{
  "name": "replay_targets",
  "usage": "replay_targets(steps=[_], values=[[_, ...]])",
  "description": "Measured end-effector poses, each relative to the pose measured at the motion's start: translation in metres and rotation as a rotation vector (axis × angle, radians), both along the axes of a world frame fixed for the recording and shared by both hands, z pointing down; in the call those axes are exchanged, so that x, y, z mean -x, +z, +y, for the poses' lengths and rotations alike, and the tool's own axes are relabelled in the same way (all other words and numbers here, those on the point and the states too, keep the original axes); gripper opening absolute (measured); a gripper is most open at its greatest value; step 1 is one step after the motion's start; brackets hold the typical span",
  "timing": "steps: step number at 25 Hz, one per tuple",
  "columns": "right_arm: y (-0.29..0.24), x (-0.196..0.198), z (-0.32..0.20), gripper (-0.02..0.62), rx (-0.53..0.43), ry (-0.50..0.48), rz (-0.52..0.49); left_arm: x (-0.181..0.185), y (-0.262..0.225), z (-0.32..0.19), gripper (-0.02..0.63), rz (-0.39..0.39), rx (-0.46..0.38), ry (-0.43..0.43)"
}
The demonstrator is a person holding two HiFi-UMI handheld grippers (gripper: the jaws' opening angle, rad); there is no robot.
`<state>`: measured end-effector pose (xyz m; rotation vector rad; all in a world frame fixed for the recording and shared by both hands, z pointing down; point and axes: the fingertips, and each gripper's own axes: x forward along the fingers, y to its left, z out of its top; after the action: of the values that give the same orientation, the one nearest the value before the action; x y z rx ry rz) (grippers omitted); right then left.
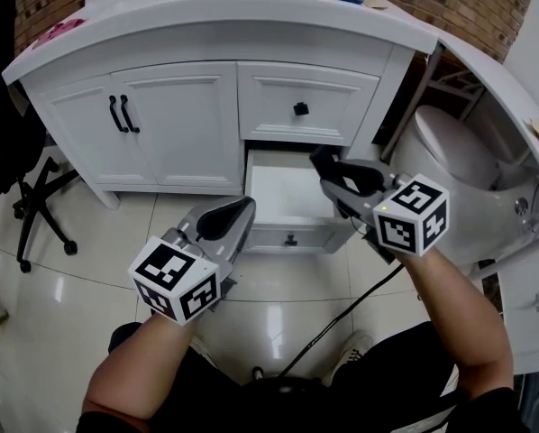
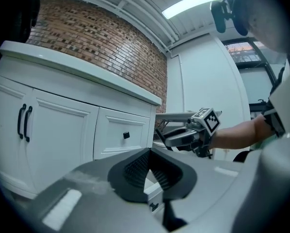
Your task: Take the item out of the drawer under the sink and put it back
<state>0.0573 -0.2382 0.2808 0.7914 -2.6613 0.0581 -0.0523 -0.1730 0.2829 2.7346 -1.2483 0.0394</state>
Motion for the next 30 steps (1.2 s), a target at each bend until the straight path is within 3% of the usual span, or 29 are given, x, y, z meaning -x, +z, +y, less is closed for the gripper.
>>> replay_targets(steps=[10, 14, 18, 30], values=[[-0.030, -0.020, 0.065, 0.164, -0.055, 0.061, -0.125, 0.005, -0.005, 0.002, 0.005, -0.019, -0.027, -0.017], [-0.022, -0.035, 0.069, 0.164, -0.092, 0.121, -0.150, 0.003, -0.007, 0.005, 0.005, -0.027, -0.037, -0.001], [-0.018, -0.037, 0.070, 0.164, -0.104, 0.122, -0.157, -0.003, -0.006, 0.007, 0.005, -0.052, -0.049, 0.004], [-0.003, -0.040, 0.063, 0.164, -0.024, 0.113, -0.188, -0.010, -0.005, 0.010, 0.005, -0.077, -0.056, 0.014]])
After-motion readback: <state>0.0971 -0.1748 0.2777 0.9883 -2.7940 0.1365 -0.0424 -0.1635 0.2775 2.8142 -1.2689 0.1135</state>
